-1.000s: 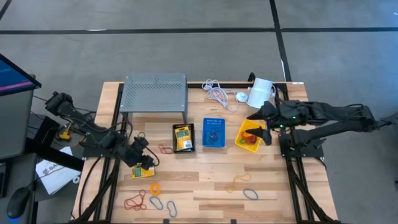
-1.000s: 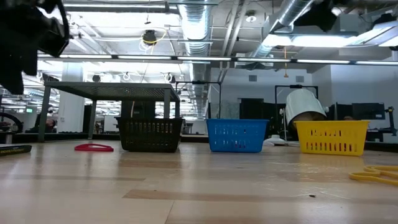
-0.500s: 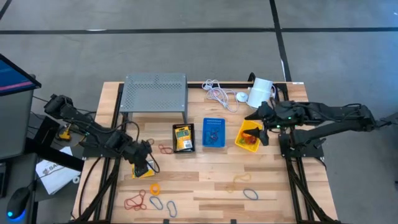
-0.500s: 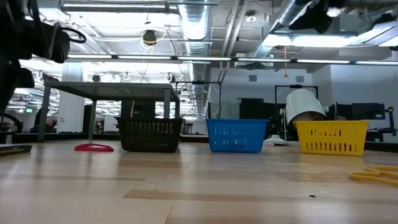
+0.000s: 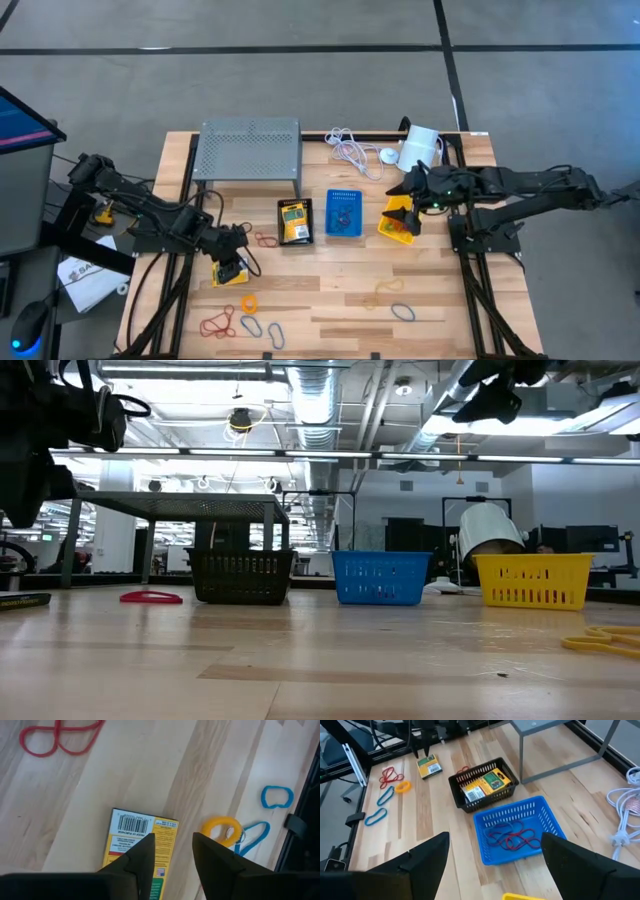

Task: Pick & Place Office Desk Supplies
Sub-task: Put the crayon box into the black basket

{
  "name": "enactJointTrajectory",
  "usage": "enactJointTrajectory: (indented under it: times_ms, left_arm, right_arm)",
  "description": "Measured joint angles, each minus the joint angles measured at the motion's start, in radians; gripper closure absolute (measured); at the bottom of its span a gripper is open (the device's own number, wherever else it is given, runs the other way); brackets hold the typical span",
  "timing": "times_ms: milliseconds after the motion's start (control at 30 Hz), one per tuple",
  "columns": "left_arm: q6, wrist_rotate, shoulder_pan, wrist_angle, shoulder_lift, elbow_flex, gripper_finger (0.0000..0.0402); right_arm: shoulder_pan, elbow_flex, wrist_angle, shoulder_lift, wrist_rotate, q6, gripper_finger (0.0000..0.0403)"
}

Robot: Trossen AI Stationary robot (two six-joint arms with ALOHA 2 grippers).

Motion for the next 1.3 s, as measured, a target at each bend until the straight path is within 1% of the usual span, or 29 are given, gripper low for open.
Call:
enactJointTrajectory:
  times_ms: [133, 400, 600, 733, 867, 1000, 1167, 1300]
  left_arm:
    - [0.056, 0.027, 0.000, -0.007, 0.000, 0.000, 0.0285]
    - [0.171, 0.035, 0.000, -0.007, 0.000, 0.000, 0.0302]
    - [0.182, 0.029, 0.000, -0.012, 0.000, 0.000, 0.0303]
    - [0.216, 0.035, 0.000, -0.019, 0.000, 0.000, 0.0300]
    - [0.238, 0.075, -0.001, -0.011, 0.000, 0.000, 0.0276]
    - [0.238, 0.114, -0.001, 0.018, 0.000, 0.000, 0.0234]
    - [0.260, 0.114, -0.018, 0.068, 0.000, 0.000, 0.0186]
    - [0.284, 0.117, -0.020, 0.070, 0.000, 0.001, 0.0160]
  right_arm:
    - [0.000, 0.000, 0.001, -0.020, 0.000, 0.002, 0.0094]
    - [0.000, 0.000, 0.003, -0.023, 0.000, 0.036, 0.0094]
    - [0.000, 0.000, 0.017, -0.023, 0.000, 0.054, 0.0094]
    - [0.000, 0.000, 0.029, -0.023, 0.000, 0.060, 0.0094]
    - [0.000, 0.000, 0.049, -0.023, 0.000, 0.064, 0.0094]
    - [0.000, 0.000, 0.061, -0.023, 0.001, 0.076, 0.0094]
    - [0.000, 0.000, 0.072, -0.023, 0.028, 0.098, 0.0094]
    - [0.000, 0.000, 0.075, -0.023, 0.034, 0.108, 0.0094]
